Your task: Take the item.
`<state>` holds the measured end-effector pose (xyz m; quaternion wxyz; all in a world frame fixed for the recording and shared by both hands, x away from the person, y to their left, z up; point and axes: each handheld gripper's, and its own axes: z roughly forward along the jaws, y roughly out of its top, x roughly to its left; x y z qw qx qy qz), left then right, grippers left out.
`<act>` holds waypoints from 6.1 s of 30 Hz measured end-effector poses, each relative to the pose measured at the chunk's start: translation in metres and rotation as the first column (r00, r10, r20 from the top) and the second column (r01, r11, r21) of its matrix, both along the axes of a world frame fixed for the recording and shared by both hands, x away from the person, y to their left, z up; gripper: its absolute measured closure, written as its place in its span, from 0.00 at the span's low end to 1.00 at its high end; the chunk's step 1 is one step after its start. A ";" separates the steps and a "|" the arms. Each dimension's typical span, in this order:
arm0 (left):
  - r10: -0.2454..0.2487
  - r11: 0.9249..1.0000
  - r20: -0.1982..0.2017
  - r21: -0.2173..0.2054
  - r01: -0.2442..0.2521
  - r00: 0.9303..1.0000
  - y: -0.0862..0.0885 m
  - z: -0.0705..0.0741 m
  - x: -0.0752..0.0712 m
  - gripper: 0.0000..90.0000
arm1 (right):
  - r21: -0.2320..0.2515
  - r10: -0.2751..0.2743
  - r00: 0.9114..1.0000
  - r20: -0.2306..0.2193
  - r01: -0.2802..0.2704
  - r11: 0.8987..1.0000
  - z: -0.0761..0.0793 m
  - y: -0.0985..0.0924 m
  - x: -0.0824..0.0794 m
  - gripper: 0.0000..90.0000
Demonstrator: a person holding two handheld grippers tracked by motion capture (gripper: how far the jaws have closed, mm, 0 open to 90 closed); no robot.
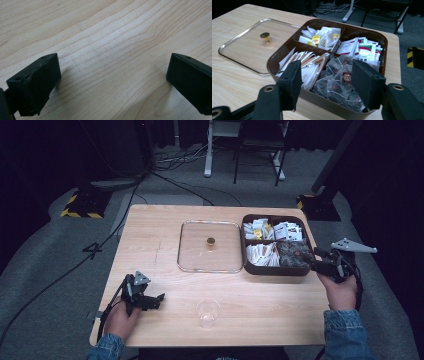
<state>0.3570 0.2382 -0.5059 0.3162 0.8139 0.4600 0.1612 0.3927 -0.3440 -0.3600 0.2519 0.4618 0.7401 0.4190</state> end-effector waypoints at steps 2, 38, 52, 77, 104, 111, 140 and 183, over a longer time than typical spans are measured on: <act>0.000 1.000 0.000 0.000 0.000 1.000 0.000 0.000 0.000 0.00 | -0.004 -0.004 1.000 0.001 0.004 1.000 -0.002 -0.002 0.005 0.45; 0.004 1.000 0.001 -0.001 -0.004 1.000 -0.001 0.000 0.002 0.00 | -0.120 -0.044 0.984 -0.175 0.023 0.992 -0.079 -0.014 0.091 0.58; 0.003 1.000 0.005 -0.002 -0.003 1.000 -0.001 0.000 0.003 0.00 | -0.091 -0.048 0.983 -0.176 0.033 0.995 -0.085 -0.018 0.089 0.84; -0.013 1.000 0.002 -0.002 0.013 1.000 0.001 0.000 0.007 0.00 | 0.152 0.006 1.000 0.011 -0.008 0.988 -0.040 -0.038 0.044 0.86; 0.002 1.000 0.007 0.002 -0.002 1.000 0.001 0.000 0.007 0.00 | 0.139 0.159 0.975 0.157 -0.181 0.974 0.014 0.018 -0.001 0.86; 0.017 1.000 0.004 -0.001 -0.017 1.000 0.001 0.000 0.005 0.00 | 0.101 0.281 0.946 0.160 -0.299 0.949 0.022 0.060 -0.008 0.86; 0.040 0.999 0.004 0.000 -0.040 0.999 -0.001 0.000 0.006 0.00 | 0.100 0.566 0.819 0.096 -0.574 0.813 0.023 0.170 -0.044 0.85; 0.038 0.999 0.001 0.001 -0.038 0.999 -0.001 0.000 0.006 0.00 | 0.059 0.757 0.637 -0.145 -0.758 0.650 -0.029 0.239 -0.069 0.85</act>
